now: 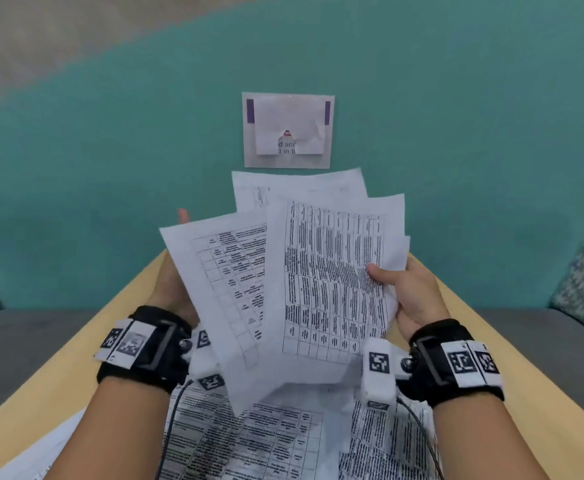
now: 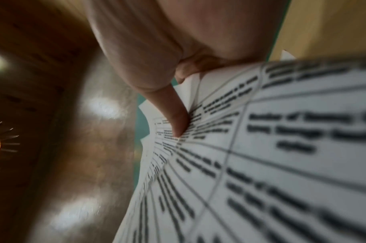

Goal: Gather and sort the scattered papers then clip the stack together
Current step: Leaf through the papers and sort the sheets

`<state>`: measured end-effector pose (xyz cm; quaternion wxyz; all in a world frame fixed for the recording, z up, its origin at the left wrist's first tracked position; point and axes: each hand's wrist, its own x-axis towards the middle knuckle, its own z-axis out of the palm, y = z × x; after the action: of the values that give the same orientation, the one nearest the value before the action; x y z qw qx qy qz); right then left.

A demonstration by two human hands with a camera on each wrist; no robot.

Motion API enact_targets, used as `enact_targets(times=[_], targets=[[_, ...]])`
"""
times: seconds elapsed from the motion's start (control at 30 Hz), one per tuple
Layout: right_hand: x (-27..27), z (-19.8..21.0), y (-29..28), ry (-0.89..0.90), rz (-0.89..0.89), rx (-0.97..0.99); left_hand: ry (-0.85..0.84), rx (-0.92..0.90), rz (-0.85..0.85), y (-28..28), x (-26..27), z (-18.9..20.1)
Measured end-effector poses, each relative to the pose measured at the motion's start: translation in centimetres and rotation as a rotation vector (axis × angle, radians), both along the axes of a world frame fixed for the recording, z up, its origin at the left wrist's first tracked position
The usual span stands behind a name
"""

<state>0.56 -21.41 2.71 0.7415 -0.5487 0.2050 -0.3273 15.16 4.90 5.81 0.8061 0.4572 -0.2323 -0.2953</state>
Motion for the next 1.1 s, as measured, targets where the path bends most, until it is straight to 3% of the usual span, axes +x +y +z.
enact_targets(times=[0.13,0.2,0.33,0.4,0.53,0.67,0.8,0.93,1.1], targets=[[-0.5,0.6,-0.1,-0.028,-0.165,-0.058,0.034,-0.040,-0.173,0.8,-1.3,0.5],[-0.8,0.9,-0.1,-0.064,-0.217,-0.086,-0.028,0.008,-0.182,1.1,-1.0,0.1],[-1.4,1.3,-0.4,-0.083,-0.275,-0.170,-0.283,0.203,0.058,0.0,0.3,-0.2],[-1.7,1.5,-0.6,-0.063,-0.238,-0.203,-0.328,0.293,0.189,-0.6,0.6,-0.4],[-2.3,2.3,-0.2,-0.077,-0.125,-0.273,-0.320,0.256,0.367,-0.8,1.0,-0.6],[-1.5,2.6,0.5,-0.050,-0.192,-0.418,-0.372,0.192,0.485,-1.2,1.0,-0.4],[-0.8,2.2,1.4,0.021,-0.164,-0.500,-0.384,0.254,0.507,-1.5,1.1,-1.0],[-0.5,0.7,1.6,0.137,-0.039,-0.418,-0.354,0.384,0.428,-2.3,1.4,-2.4],[-0.4,0.3,1.6,0.218,-0.043,-0.377,-0.290,0.359,0.460,-2.8,1.4,-2.9]])
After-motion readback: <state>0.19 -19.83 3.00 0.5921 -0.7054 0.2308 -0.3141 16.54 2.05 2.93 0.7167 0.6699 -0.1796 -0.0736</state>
